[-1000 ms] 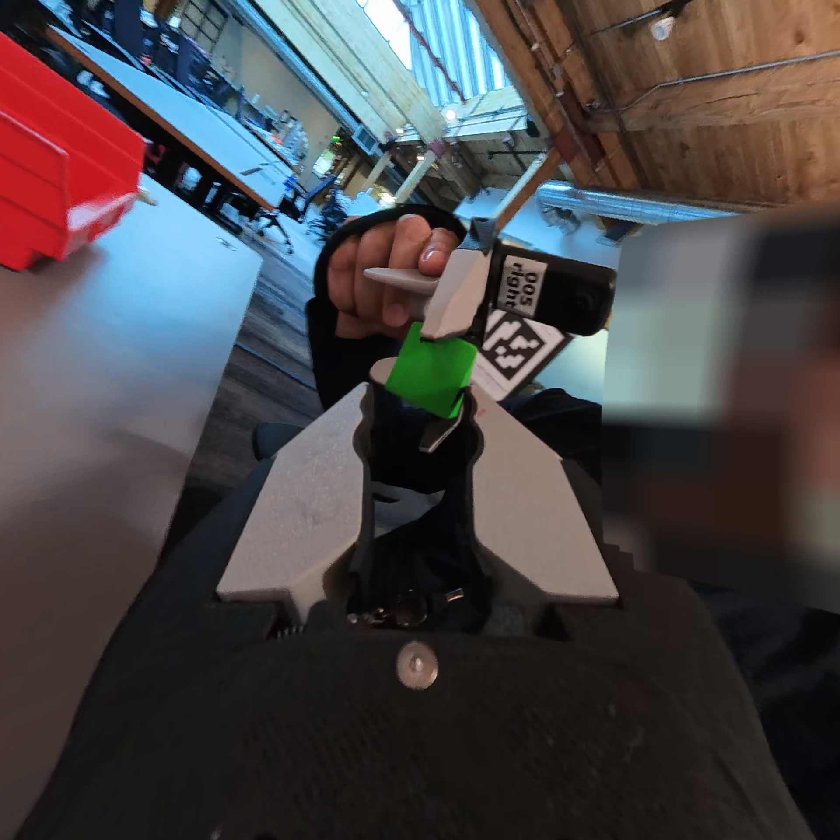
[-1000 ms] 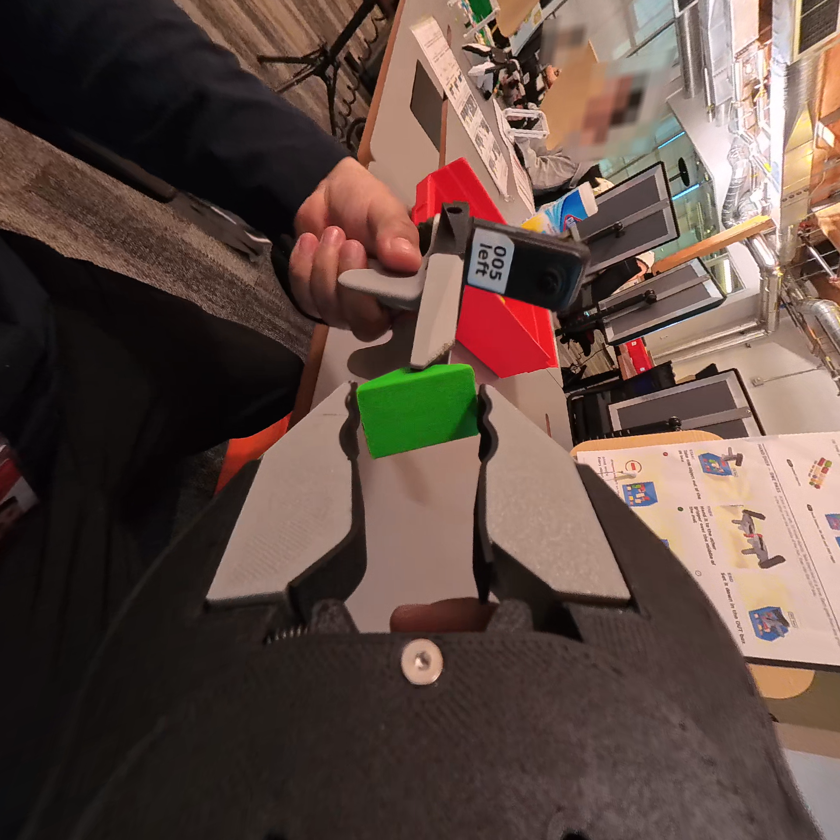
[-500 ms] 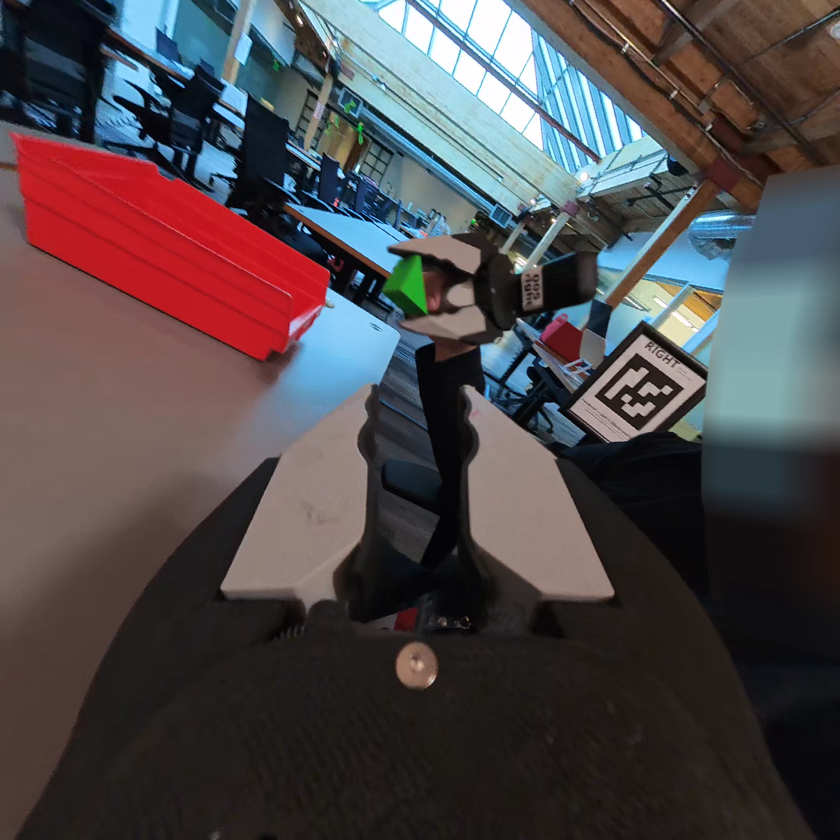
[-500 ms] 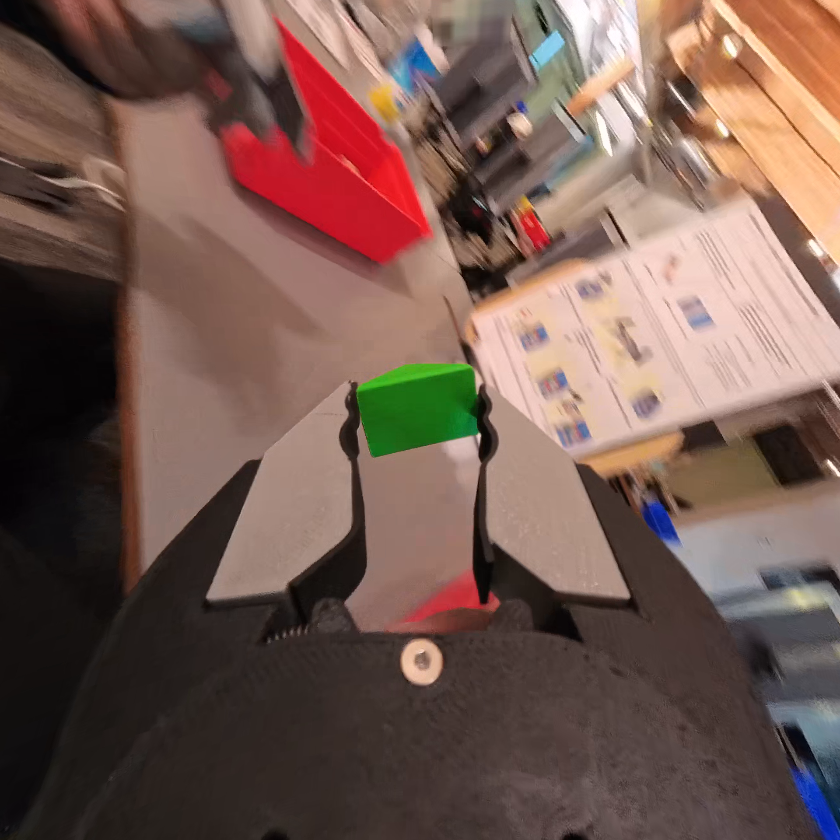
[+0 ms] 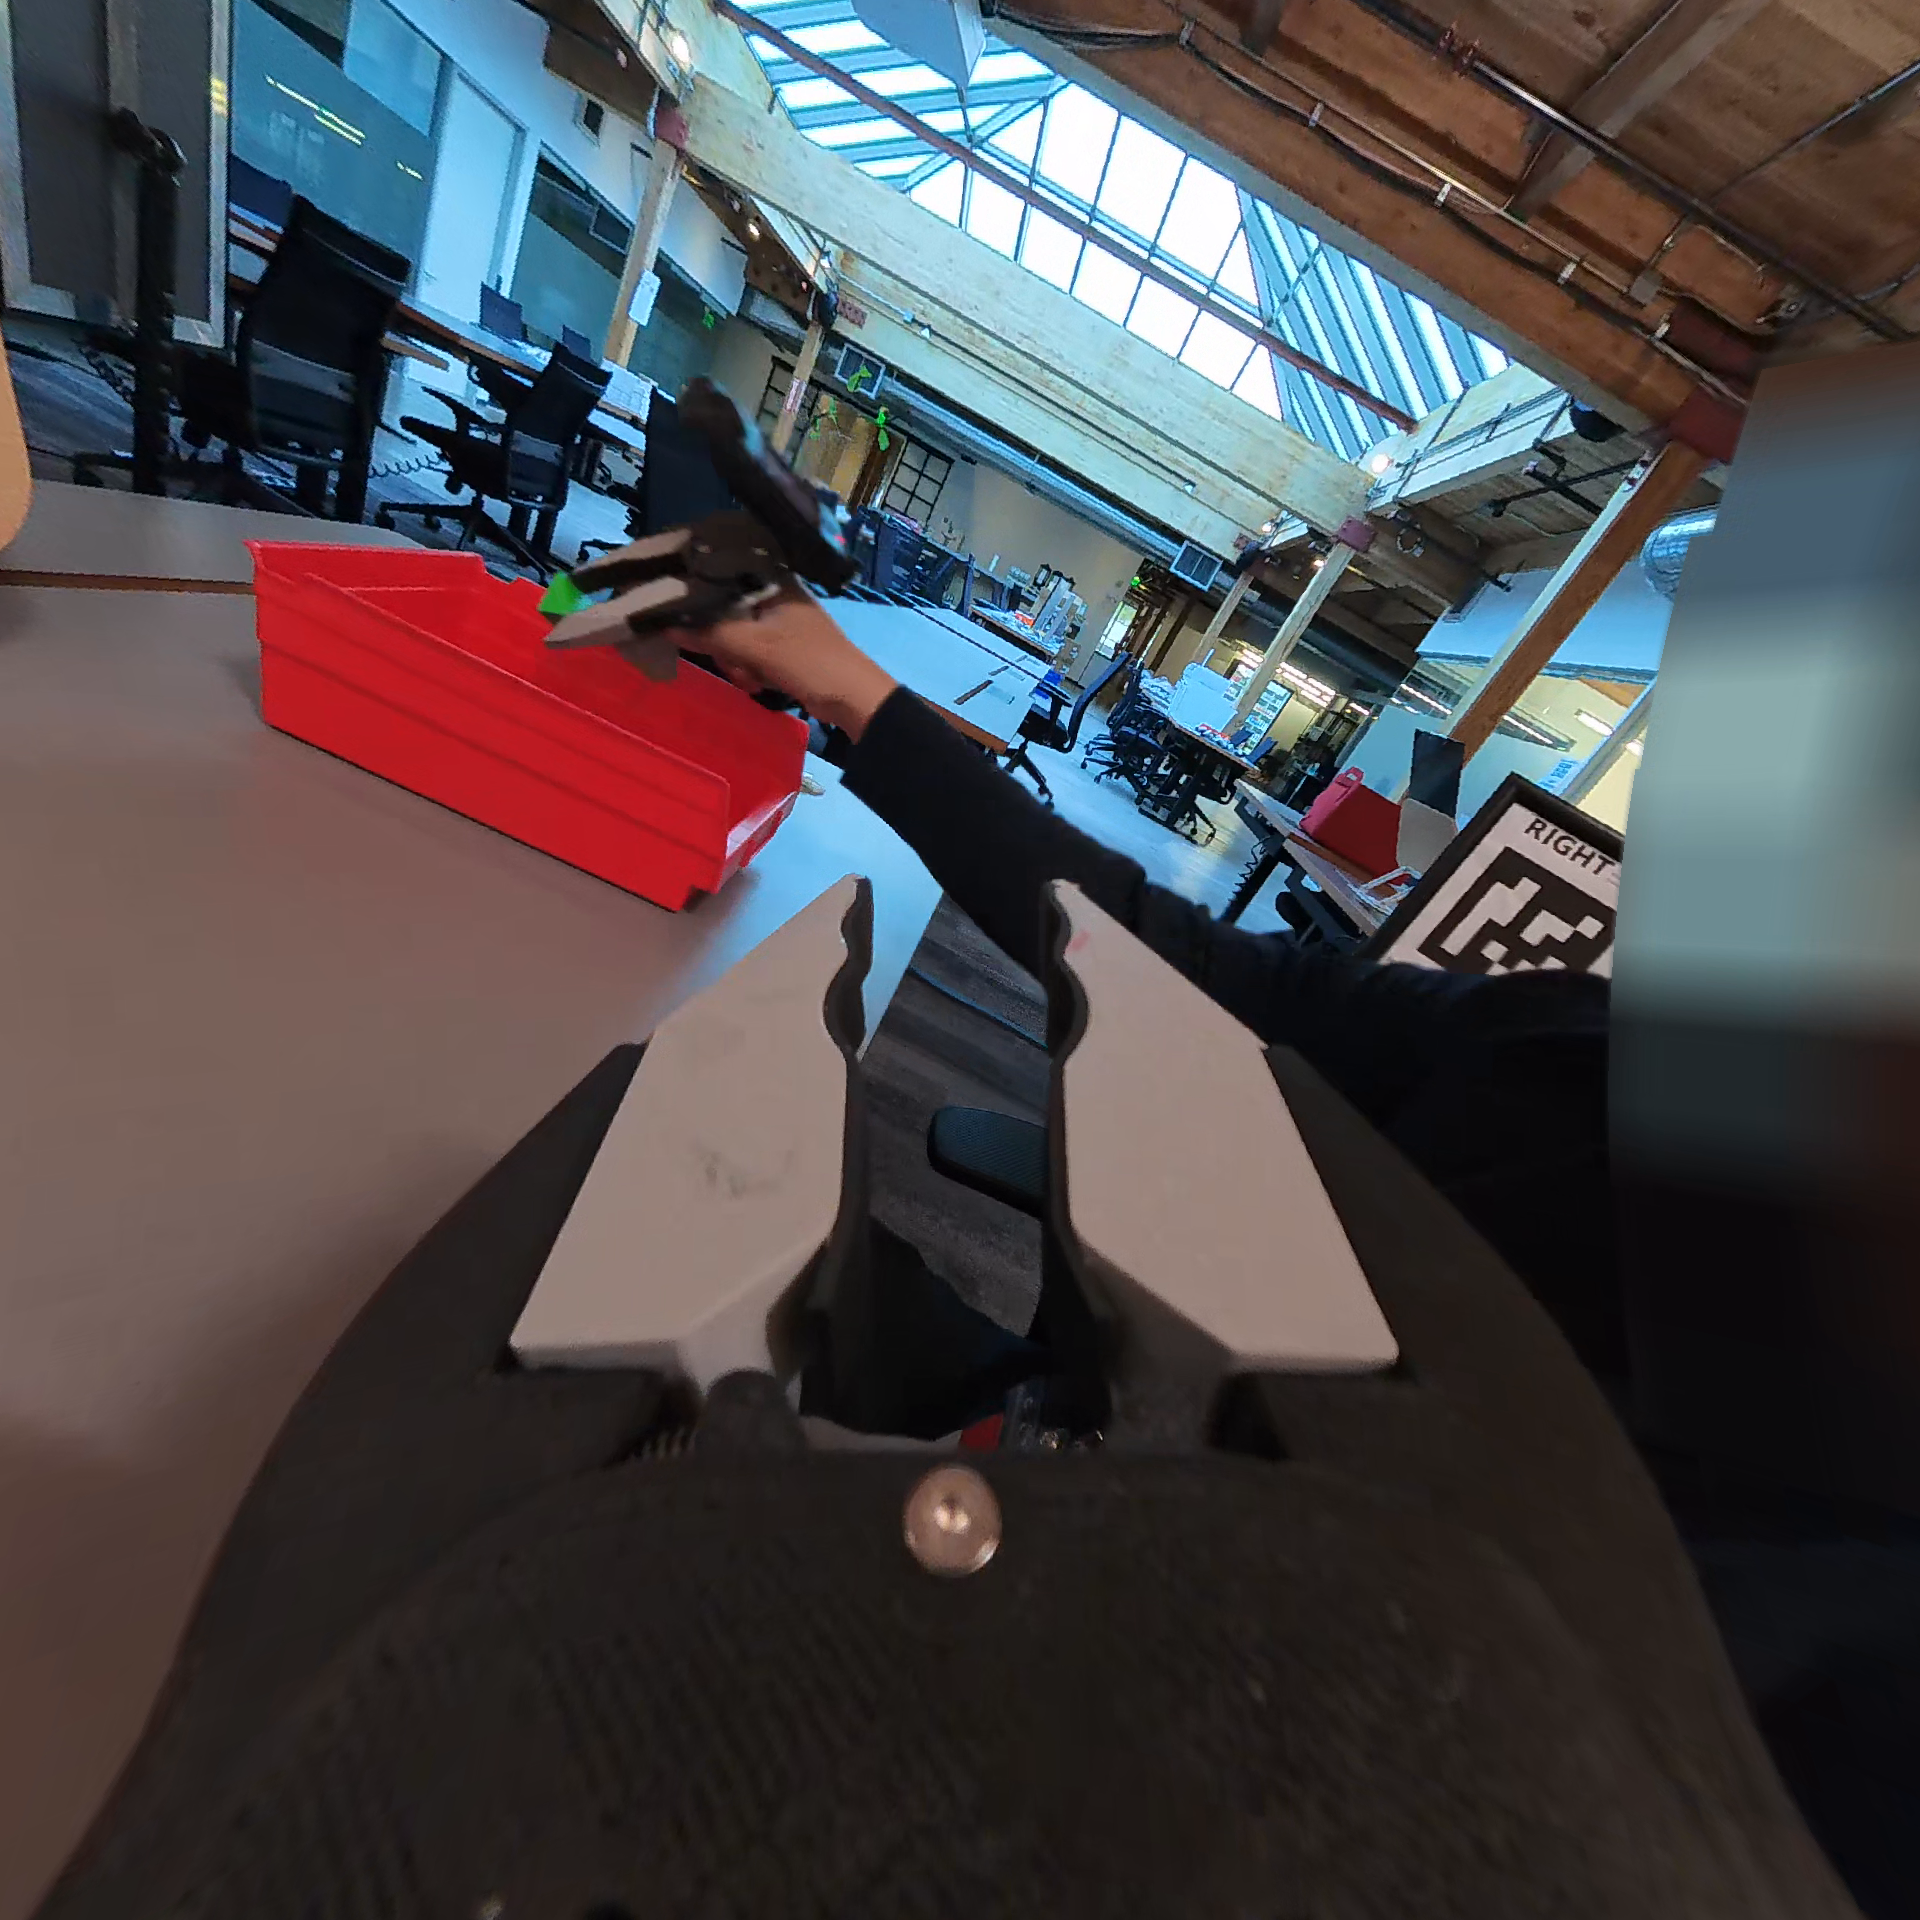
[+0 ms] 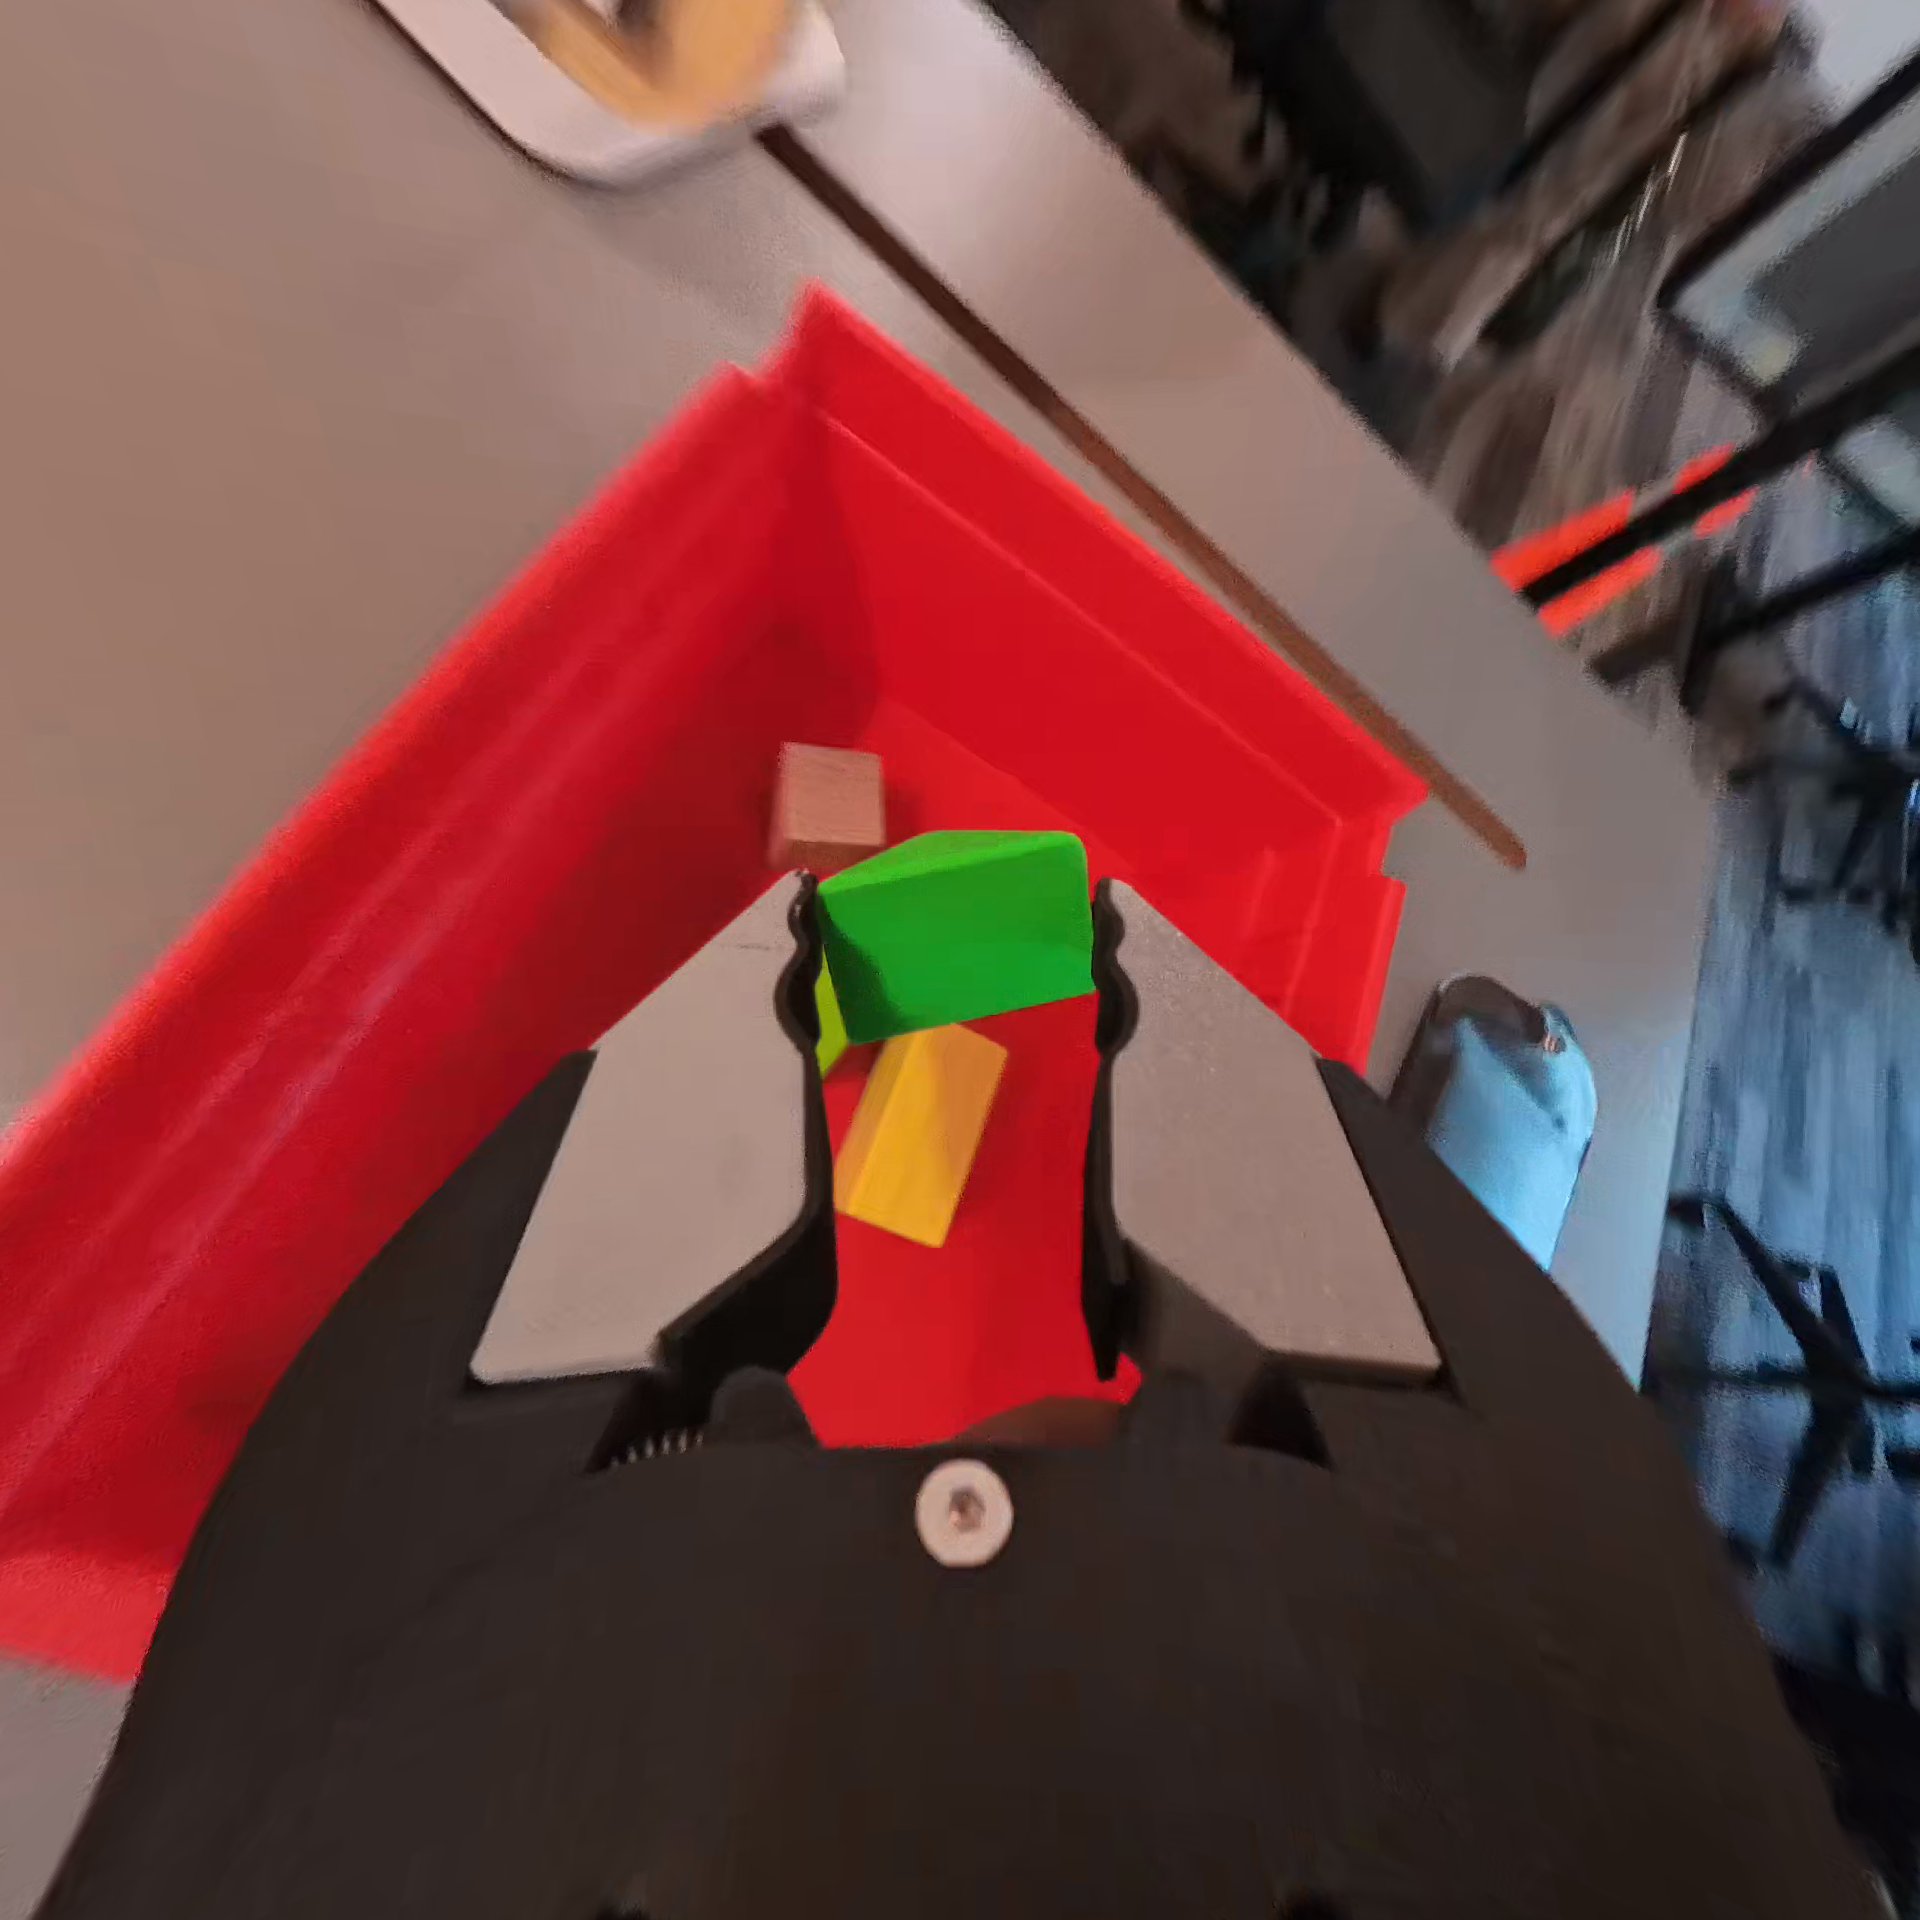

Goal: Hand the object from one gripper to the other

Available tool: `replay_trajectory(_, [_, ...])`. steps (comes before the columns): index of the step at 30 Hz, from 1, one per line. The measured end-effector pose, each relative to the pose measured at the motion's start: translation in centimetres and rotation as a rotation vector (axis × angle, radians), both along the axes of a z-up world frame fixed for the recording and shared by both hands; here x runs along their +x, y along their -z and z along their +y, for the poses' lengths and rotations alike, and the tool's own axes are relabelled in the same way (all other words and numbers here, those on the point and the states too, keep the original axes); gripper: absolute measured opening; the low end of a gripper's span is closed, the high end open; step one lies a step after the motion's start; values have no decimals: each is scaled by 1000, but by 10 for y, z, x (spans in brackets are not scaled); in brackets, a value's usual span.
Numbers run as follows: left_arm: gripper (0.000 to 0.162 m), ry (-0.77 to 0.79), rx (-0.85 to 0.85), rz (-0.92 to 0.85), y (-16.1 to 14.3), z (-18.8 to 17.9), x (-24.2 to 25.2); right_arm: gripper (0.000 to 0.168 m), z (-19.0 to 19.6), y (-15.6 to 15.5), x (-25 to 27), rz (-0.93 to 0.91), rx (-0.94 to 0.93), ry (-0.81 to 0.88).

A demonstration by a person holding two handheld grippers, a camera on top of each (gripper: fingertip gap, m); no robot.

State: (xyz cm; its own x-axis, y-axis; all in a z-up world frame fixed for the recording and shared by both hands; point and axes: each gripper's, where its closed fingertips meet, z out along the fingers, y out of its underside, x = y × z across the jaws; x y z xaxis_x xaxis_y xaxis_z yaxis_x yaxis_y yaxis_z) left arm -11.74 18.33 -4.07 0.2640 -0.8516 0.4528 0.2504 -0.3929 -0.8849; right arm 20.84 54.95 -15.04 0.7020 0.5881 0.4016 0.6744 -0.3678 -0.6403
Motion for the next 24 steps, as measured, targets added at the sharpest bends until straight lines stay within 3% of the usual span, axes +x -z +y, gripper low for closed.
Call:
replay_trajectory(8, [29,-11,-18,8,8,8,-6,51,58,71,40,-173,-311,278])
replay_trajectory(15, [28,-15,-59,-8,19,23,-14,51,82,76,57,-261,-302,376])
replay_trajectory(24, [28,-6,-75,1,25,25,-10,51,83,99,60,-283,-377,484])
